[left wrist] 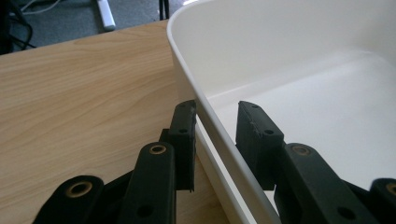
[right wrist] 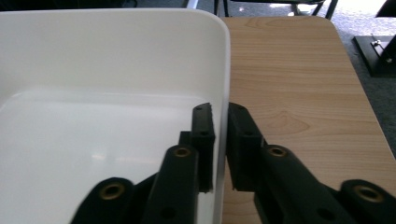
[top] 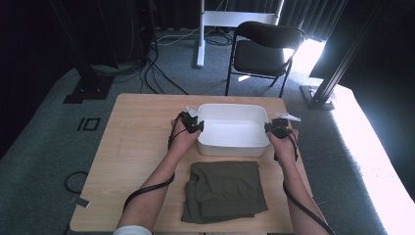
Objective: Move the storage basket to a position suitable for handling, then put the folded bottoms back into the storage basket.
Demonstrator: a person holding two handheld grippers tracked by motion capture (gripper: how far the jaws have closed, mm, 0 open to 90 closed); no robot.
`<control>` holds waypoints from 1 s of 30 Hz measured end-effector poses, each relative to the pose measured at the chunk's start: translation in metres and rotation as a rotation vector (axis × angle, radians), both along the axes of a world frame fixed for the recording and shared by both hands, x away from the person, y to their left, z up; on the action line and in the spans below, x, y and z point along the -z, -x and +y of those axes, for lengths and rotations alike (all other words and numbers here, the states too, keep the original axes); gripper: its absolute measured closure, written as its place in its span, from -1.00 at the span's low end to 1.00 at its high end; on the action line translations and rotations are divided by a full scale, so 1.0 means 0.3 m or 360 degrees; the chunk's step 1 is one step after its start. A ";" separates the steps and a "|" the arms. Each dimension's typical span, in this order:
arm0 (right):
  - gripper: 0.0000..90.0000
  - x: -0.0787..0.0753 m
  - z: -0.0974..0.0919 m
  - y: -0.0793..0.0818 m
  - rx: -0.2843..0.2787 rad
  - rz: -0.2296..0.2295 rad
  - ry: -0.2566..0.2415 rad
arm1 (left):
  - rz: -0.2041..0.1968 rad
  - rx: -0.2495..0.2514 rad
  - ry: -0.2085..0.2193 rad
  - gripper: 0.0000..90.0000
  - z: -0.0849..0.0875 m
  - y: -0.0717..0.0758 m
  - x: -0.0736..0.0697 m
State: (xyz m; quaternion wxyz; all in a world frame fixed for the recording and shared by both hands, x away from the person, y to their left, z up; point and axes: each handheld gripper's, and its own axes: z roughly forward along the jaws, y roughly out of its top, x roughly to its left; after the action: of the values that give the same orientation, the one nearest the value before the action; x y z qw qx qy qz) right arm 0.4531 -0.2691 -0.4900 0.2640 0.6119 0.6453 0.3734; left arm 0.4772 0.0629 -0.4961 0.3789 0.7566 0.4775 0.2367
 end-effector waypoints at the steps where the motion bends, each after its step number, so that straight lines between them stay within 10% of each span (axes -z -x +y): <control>1: 0.60 -0.004 0.000 0.002 -0.0024 -0.0011 -0.0017 | 0.0013 0.0001 -0.0006 0.43 0.000 0.000 -0.001; 15: -0.59 -0.050 0.033 0.003 -0.0221 -0.0203 -0.0032 | -0.0074 0.0110 0.0077 -0.30 0.028 0.005 -0.045; 19: -0.66 -0.052 0.049 0.007 -0.0236 -0.0237 0.0002 | -0.0113 0.0132 0.0026 -0.65 0.031 0.026 -0.061; 30: -0.68 -0.063 0.069 0.027 -0.0313 -0.0211 0.0021 | -0.0029 0.0176 0.0095 -0.65 0.076 0.092 -0.092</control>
State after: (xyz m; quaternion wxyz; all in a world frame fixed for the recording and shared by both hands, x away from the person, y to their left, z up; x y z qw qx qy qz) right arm 0.4451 -0.2484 -0.4710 0.2721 0.5178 0.6858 0.4330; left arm 0.4497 0.0858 -0.4684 0.4181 0.7679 0.4384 0.2081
